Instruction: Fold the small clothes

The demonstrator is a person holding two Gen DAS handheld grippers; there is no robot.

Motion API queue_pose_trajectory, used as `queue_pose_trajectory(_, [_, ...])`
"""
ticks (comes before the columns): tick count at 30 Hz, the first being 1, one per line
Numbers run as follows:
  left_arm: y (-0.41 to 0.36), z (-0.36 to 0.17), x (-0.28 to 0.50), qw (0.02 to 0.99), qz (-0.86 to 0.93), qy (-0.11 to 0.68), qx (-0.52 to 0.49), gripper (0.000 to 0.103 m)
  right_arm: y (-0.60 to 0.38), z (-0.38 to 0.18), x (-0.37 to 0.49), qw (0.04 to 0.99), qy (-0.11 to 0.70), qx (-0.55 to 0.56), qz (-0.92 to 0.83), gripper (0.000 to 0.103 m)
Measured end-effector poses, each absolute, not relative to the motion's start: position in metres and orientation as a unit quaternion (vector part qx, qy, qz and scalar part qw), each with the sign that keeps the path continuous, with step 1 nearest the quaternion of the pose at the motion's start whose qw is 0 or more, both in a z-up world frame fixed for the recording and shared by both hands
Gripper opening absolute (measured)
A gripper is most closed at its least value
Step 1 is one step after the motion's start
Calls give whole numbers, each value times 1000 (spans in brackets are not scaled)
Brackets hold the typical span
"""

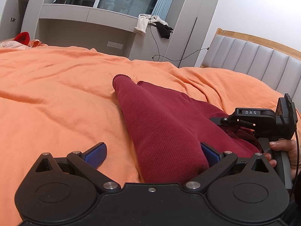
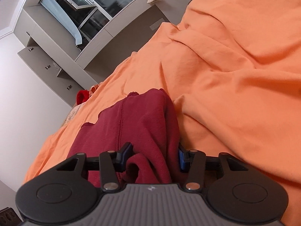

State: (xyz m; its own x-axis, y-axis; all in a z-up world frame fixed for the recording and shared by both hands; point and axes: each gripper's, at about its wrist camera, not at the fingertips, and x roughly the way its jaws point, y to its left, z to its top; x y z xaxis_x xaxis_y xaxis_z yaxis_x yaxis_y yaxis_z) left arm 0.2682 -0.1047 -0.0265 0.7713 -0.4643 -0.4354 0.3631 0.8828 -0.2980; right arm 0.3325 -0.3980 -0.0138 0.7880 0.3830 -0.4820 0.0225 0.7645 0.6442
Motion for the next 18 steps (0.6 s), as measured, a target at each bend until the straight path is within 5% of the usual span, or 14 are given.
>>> queue_pose_trajectory(18, [-106,-11,280,926,-232,283,-94,103,-392,-12,332,892,312,312,98,53])
